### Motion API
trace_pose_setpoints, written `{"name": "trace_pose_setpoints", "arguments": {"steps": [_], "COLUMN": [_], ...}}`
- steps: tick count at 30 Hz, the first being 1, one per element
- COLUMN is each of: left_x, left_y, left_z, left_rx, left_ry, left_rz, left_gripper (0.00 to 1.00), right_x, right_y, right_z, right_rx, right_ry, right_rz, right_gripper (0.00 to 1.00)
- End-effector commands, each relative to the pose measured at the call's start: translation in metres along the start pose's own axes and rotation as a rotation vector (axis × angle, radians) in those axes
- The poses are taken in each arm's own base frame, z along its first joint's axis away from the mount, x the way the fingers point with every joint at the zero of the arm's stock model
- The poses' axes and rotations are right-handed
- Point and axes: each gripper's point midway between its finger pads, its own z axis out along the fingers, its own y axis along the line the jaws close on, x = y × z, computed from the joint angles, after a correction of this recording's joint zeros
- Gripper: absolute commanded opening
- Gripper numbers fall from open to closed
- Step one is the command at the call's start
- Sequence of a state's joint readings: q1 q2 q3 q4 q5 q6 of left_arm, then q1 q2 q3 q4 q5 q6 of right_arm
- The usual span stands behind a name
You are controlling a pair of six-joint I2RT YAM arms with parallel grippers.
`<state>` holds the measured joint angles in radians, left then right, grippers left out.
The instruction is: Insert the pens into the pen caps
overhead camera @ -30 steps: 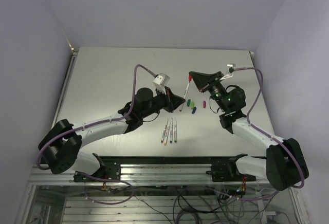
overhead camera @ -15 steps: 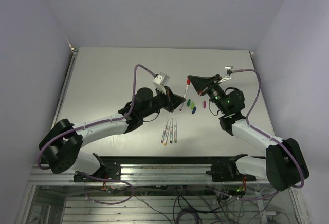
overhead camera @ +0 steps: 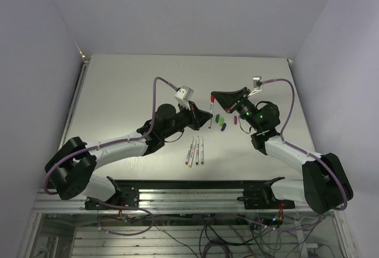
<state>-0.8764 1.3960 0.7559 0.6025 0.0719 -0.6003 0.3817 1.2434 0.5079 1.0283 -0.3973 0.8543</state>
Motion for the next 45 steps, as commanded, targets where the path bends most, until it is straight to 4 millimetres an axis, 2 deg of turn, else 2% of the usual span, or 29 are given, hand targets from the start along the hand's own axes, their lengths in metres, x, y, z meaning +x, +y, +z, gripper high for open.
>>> {"name": "trace_pose_setpoints", "arguments": {"steps": [1,5,13,20,26,29,32,34,38,42,45], "left_x": [-0.064,-0.089,-0.135,-0.161,-0.167,-0.159,-0.14,-0.122,-0.081,-0.045,-0.022], "left_y": [-0.013,-0.019,-0.027,-0.023,-0.021,-0.017,-0.007,0.003,0.028,0.059,0.084], "left_z": [0.002,-0.001,-0.009,-0.019,-0.019,-0.016,-0.011,-0.009,-0.011,-0.019,-0.025], "left_rx": [0.012,0.002,-0.036,-0.077,-0.075,-0.081,-0.105,-0.126,-0.191,-0.289,-0.38], "left_ry": [-0.242,-0.313,-0.436,-0.51,-0.516,-0.482,-0.409,-0.348,-0.228,-0.133,-0.081], "left_rz": [0.012,0.052,0.12,0.144,0.151,0.151,0.161,0.166,0.165,0.167,0.17], "left_gripper": [0.07,0.07,0.07,0.07,0.07,0.07,0.07,0.07,0.07,0.07,0.07], "right_x": [0.038,0.052,0.085,0.11,0.113,0.104,0.084,0.068,0.028,-0.009,-0.022], "right_y": [0.008,0.001,-0.026,-0.044,-0.051,-0.051,-0.051,-0.048,-0.035,-0.024,-0.015], "right_z": [-0.008,-0.009,-0.02,-0.031,-0.03,-0.022,-0.01,0.002,0.025,0.037,0.038], "right_rx": [-0.061,-0.021,0.119,0.203,0.227,0.227,0.244,0.245,0.241,0.253,0.242], "right_ry": [0.161,0.228,0.351,0.454,0.471,0.424,0.35,0.312,0.198,0.093,0.061], "right_rz": [0.031,-0.022,-0.047,-0.063,-0.076,-0.084,-0.119,-0.155,-0.209,-0.271,-0.296], "right_gripper": [0.0,0.0,0.0,0.0,0.0,0.0,0.01,0.19,0.42,0.47,0.48]}}
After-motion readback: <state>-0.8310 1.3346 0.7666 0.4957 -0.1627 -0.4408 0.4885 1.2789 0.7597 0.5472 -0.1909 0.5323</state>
